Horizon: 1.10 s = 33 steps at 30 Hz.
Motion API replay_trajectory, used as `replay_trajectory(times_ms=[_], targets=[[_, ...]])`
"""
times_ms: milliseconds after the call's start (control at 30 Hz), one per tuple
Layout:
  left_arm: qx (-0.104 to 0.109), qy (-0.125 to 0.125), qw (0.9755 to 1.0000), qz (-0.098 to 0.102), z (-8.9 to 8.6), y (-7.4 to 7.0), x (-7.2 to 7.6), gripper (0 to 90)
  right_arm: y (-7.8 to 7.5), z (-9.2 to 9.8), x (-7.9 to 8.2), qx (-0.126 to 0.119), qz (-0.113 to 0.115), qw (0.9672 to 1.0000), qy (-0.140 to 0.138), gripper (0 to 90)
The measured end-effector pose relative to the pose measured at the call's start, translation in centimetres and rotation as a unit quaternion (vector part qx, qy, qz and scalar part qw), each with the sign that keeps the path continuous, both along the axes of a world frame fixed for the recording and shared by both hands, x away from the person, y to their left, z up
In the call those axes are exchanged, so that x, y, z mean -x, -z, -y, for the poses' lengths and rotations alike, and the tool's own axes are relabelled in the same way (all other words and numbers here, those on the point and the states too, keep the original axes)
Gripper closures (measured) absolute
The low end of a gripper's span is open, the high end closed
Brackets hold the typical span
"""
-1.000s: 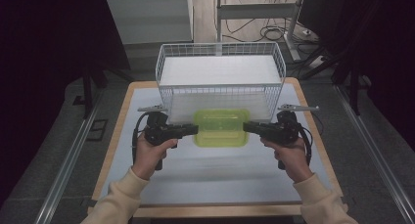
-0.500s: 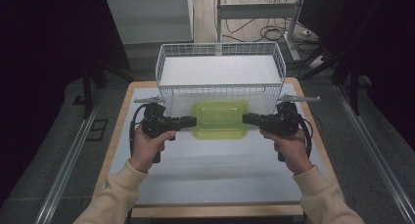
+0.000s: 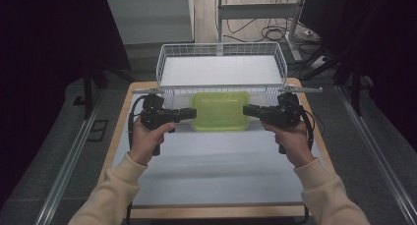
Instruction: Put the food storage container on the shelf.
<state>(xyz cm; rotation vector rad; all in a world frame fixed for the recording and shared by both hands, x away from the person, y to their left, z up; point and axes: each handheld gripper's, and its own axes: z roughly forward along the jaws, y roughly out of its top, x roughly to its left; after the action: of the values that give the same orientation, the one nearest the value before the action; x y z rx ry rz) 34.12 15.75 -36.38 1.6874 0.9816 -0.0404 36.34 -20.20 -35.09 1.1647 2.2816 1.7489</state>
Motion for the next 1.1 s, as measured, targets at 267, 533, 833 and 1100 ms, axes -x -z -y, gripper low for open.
replay_trajectory(times_ms=[267,533,833,1100], targets=[[0.001,-0.001,1.0000,0.003,0.0,-0.8,-1.1,80.7,-0.8,-0.1,-0.9,0.001,0.004,1.0000,0.005,80.6],[0.002,-0.004,1.0000,0.005,-0.1,-1.8,-2.3,80.7,-1.9,-0.3,-2.0,0.003,0.006,0.9999,0.008,80.5],[0.003,-0.007,1.0000,0.005,-0.2,-3.1,-4.3,80.8,-3.3,-0.5,-3.7,0.006,0.009,0.9998,0.014,80.5],[0.001,-0.011,0.9999,0.003,-0.3,-3.8,-6.3,80.8,-4.0,-0.8,-5.7,0.003,0.005,0.9998,0.017,80.5]])
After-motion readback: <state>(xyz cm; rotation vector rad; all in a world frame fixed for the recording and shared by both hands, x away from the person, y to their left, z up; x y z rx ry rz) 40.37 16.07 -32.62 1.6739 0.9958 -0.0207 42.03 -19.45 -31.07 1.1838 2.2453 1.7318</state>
